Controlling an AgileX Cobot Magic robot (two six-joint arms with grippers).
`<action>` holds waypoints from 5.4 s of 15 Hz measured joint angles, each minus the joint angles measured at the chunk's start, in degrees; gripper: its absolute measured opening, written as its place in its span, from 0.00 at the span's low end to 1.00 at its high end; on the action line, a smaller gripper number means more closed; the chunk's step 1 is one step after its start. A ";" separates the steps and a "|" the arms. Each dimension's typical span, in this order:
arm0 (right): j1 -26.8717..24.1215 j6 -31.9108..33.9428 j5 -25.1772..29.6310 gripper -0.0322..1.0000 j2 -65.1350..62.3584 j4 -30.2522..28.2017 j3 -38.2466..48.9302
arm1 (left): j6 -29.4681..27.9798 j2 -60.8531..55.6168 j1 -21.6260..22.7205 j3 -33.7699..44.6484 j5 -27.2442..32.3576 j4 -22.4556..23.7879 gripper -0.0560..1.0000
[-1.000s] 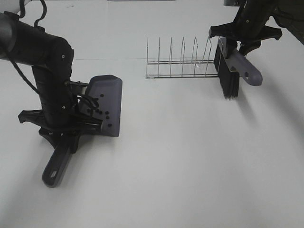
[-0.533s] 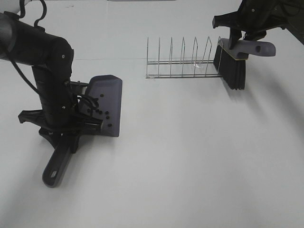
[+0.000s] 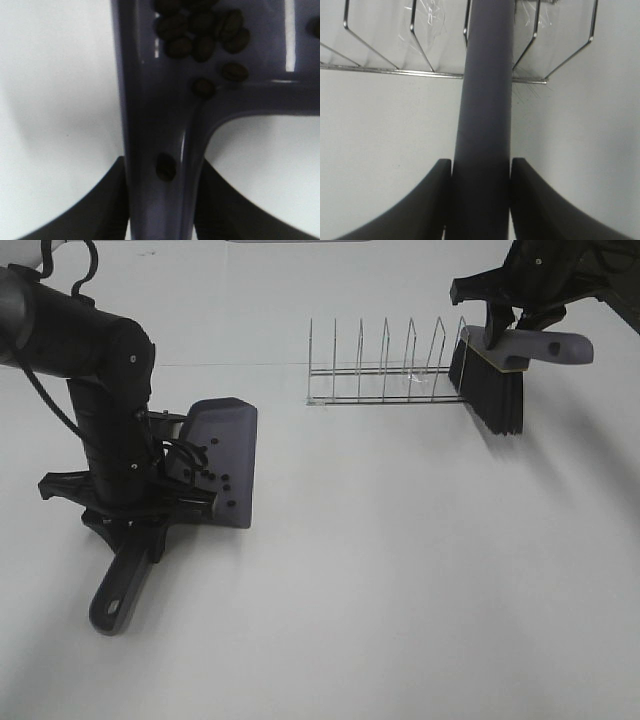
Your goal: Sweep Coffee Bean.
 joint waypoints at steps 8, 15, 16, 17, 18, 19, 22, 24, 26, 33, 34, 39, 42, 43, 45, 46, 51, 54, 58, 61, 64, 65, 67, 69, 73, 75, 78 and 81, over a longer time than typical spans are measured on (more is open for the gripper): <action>0.00 1.60 -5.39 0.30 -2.46 -0.11 0.17 | 0.00 0.00 0.00 0.00 0.00 -0.06 0.36; 0.00 2.98 -6.53 0.30 1.26 -0.80 0.52 | 0.00 0.00 0.00 0.00 -0.06 -0.06 0.36; 0.00 2.98 -5.61 0.30 1.83 -0.57 0.52 | 0.00 0.00 0.00 0.00 -0.06 -0.06 0.36; 0.00 2.98 -4.87 0.30 2.06 -0.40 0.52 | 0.00 0.00 0.00 0.00 -0.06 -0.06 0.36; 0.00 2.98 -4.01 0.30 2.12 -0.40 0.52 | 0.00 0.00 0.00 0.00 -0.06 -0.06 0.36; 0.00 2.98 -2.75 0.30 2.12 -0.11 0.52 | 0.00 0.00 0.00 0.00 -0.06 -0.06 0.36; 0.00 2.98 -1.15 0.39 2.12 0.23 0.52 | 0.00 0.00 0.00 0.00 -0.06 -0.23 0.36; 0.06 2.98 -1.15 0.44 2.12 0.34 0.52 | 0.00 0.00 0.00 0.00 -0.06 -0.23 0.36; 0.06 2.98 -1.15 0.46 2.01 0.40 0.52 | 0.00 0.00 0.00 -0.06 -0.06 -0.23 0.36; 0.06 2.98 -0.97 0.46 -3.21 0.40 0.52 | 0.00 -1.32 0.00 -6.13 0.06 -2.64 0.36; 0.06 2.98 -0.46 0.46 -3.78 0.40 0.52 | 0.00 -1.49 0.00 -7.16 0.17 -3.72 0.36; 0.06 2.98 2.01 0.46 -4.41 0.46 0.52 | 0.00 1.49 -1.32 -7.56 2.18 -6.42 0.36; 0.06 2.98 3.38 0.46 -4.41 0.86 0.52 | 1.09 3.32 -1.66 -7.56 2.12 -7.79 0.36; 0.06 2.98 3.84 0.46 -4.41 0.86 0.52 | 1.09 3.38 -1.66 -7.56 2.01 -7.91 0.36; 0.06 2.98 4.87 0.46 -4.58 0.92 0.52 | 1.09 3.38 -1.66 -8.25 2.23 -8.02 0.37; 0.06 2.98 4.87 0.46 -4.81 0.92 0.52 | 1.09 3.38 -1.66 -8.48 2.35 -8.14 0.40; 0.06 2.98 8.02 0.46 -8.65 1.55 0.52 | 1.09 3.38 -1.66 -12.89 9.74 -8.25 0.63; 0.11 2.75 8.14 0.46 -11.23 2.29 0.52 | 1.09 0.52 -1.66 -16.79 13.18 -6.02 0.63; 0.11 2.46 8.14 0.46 -17.88 5.56 2.41 | 0.86 -9.74 -1.66 -17.13 13.75 0.63 0.63; 0.11 2.41 8.14 0.46 -26.01 6.13 10.94 | 0.46 -19.94 -1.66 -12.95 13.87 1.43 0.63; 0.11 2.29 8.19 0.46 -34.66 7.10 22.23 | 0.46 -29.68 -1.66 -3.78 13.92 3.04 0.63; 0.11 1.43 8.19 0.46 -37.70 7.73 26.24 | 0.40 -33.00 -1.66 -0.40 13.92 3.15 0.63; 0.11 0.69 8.25 0.46 -41.77 7.96 31.68 | 0.40 -37.64 -1.66 5.21 13.98 3.15 0.63; 0.11 -0.57 8.25 0.46 -46.81 7.96 38.39 | 0.23 -44.23 -1.66 12.89 13.98 3.15 0.63; 0.11 -0.63 8.25 0.46 -61.42 7.96 56.61 | 1.43 -61.76 -1.66 29.68 11.17 3.15 0.63; 0.11 -0.63 8.25 0.46 -65.89 7.96 61.94 | 2.86 -67.67 -1.66 34.15 10.20 3.15 0.63; 0.11 -0.69 8.25 0.46 -75.92 7.96 71.62 | 4.07 -79.87 -1.66 41.94 9.45 3.09 0.63; 0.11 -3.50 8.37 0.46 -88.12 7.96 77.86 | 7.39 -93.56 -1.66 45.89 9.11 2.18 0.63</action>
